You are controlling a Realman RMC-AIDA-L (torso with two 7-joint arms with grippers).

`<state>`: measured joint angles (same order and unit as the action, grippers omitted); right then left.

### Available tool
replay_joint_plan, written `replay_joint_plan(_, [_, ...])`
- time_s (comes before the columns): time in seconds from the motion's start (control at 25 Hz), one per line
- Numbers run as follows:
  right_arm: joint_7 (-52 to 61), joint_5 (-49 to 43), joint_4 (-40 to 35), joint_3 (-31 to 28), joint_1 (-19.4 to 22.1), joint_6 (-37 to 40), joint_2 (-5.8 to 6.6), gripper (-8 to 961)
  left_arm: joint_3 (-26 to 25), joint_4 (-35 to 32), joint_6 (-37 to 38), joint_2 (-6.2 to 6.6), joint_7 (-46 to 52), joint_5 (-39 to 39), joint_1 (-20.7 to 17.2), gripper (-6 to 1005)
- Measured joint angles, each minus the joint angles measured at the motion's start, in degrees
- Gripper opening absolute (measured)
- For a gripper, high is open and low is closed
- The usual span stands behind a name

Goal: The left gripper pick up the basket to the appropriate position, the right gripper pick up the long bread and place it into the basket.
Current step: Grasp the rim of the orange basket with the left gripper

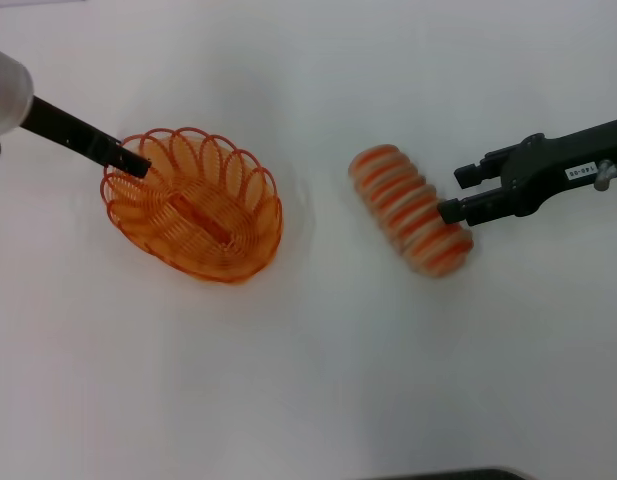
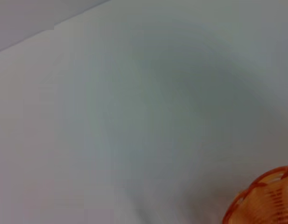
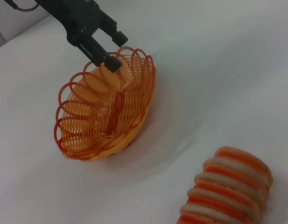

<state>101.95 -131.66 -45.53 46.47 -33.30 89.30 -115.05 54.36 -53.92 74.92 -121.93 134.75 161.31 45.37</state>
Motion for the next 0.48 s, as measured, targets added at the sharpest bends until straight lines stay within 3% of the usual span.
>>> replay_joint_plan(0.2, [0.00, 0.00, 0.00, 0.06, -0.16, -0.01, 0.00, 720, 1.24, 0.60, -2.24, -1.06, 0.04, 2.08, 0.11, 873])
replay_joint_plan(0.48, [0.16, -0.53, 0.00, 0.05, -0.54, -0.03, 0.08, 720, 2.80, 0.74, -2.79, -1.42, 0.04, 2.28, 0.24, 872])
